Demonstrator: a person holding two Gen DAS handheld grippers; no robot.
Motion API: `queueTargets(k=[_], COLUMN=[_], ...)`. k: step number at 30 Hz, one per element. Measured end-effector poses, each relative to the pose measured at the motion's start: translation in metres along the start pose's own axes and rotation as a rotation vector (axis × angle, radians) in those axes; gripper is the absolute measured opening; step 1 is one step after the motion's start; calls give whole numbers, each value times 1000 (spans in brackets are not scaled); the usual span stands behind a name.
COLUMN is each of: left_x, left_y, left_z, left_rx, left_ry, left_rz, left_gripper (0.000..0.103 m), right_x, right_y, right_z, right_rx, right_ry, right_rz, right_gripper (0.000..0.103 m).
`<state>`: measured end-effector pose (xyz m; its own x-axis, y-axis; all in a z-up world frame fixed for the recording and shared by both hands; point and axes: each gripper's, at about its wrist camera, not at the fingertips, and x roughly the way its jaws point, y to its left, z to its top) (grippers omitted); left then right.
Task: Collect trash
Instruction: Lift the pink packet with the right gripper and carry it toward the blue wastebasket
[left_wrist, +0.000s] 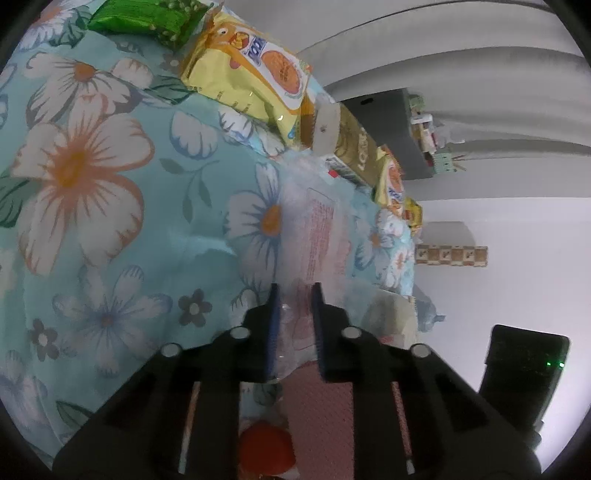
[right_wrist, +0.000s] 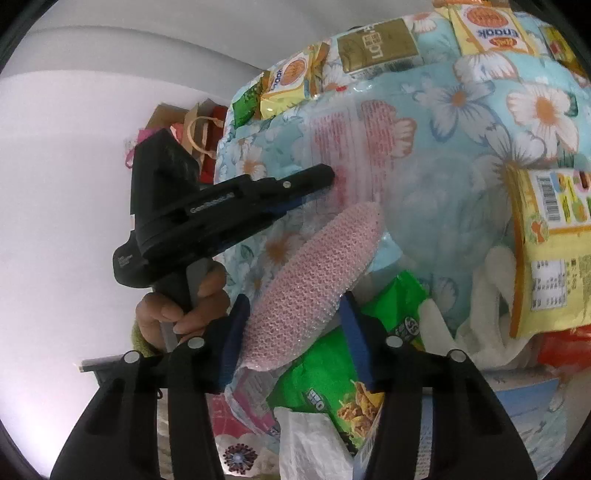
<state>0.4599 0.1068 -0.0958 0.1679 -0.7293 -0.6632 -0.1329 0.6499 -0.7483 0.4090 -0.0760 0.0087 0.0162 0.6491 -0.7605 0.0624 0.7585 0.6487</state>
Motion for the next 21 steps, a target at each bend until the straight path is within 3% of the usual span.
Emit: queueTargets(k=[5, 11, 21], left_x=[-27, -79, -180], left_y=[-3, -26, -85], left_z=[-6, -23, -91], left_rx=[21, 103, 278], left_ry=[-62, -175, -365], left_rz=[-41, -66, -32], left_gripper=[2, 2, 1], right_x=[-15, -45, -111], right_y=[-2, 6, 39], right_z=[-6, -19, -66], right_rx=[-9, -39, -142], right_ry=[-52, -142, -279], right_rz=[33, 111, 207], right_gripper=[35, 32, 30])
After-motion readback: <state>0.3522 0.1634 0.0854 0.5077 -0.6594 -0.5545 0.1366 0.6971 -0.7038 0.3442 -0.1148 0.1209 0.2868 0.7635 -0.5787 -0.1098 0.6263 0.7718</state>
